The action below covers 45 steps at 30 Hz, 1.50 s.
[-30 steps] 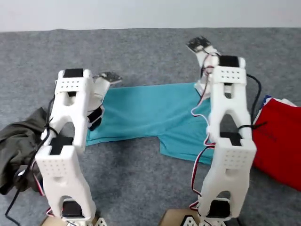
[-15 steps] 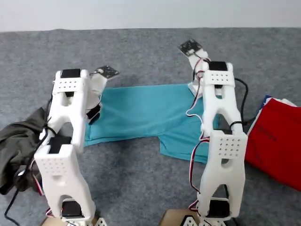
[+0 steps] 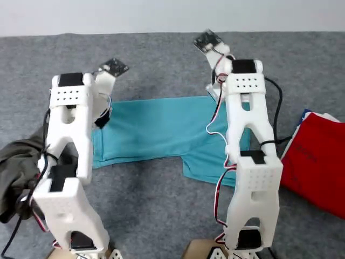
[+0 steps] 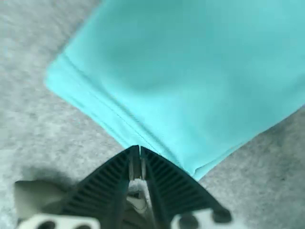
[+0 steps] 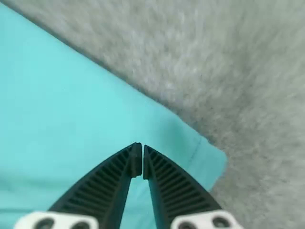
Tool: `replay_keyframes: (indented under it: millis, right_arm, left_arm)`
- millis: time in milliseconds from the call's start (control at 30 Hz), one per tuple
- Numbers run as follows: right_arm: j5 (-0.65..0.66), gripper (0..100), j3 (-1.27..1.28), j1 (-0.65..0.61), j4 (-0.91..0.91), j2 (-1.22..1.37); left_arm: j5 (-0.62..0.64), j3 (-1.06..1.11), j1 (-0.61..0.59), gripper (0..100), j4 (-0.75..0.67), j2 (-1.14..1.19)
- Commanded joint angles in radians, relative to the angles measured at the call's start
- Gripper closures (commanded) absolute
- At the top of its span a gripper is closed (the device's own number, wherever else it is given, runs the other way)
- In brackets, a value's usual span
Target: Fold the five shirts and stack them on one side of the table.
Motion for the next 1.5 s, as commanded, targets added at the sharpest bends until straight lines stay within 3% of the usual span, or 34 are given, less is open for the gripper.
replay_keyframes:
  millis: [0,200,433,633,867,1000,1233,1467]
  right_arm:
    - [-0.009,98.8,-0.051,0.007,0.058,-0.173]
    - [-0.023,98.8,-0.051,0.073,0.222,-0.323]
    - [-0.307,98.9,-0.051,0.226,0.348,-0.544]
    - [-0.416,98.9,-0.044,0.409,0.437,-0.720]
    - [-0.419,98.9,-0.026,0.642,0.438,-0.872]
    - [-0.417,98.9,0.081,0.722,0.438,-0.960]
    - [-0.370,98.9,0.284,0.771,0.437,-1.161]
    - [-0.292,98.9,0.382,0.776,0.437,-1.293]
  left_arm:
    - [0.083,-0.013,0.035,100,-0.014,-0.104]
    - [0.161,-0.013,0.170,100,-0.011,-0.129]
    - [0.210,-0.013,0.417,100,-0.009,-0.127]
    - [0.210,-0.013,0.614,100,-0.038,-0.126]
    - [0.227,-0.015,0.795,99,-0.107,-0.006]
    - [0.226,-0.019,0.887,90,-0.117,0.086]
    - [0.189,-0.018,0.959,81,-0.155,0.115]
    - [0.126,-0.021,0.957,80,-0.221,0.209]
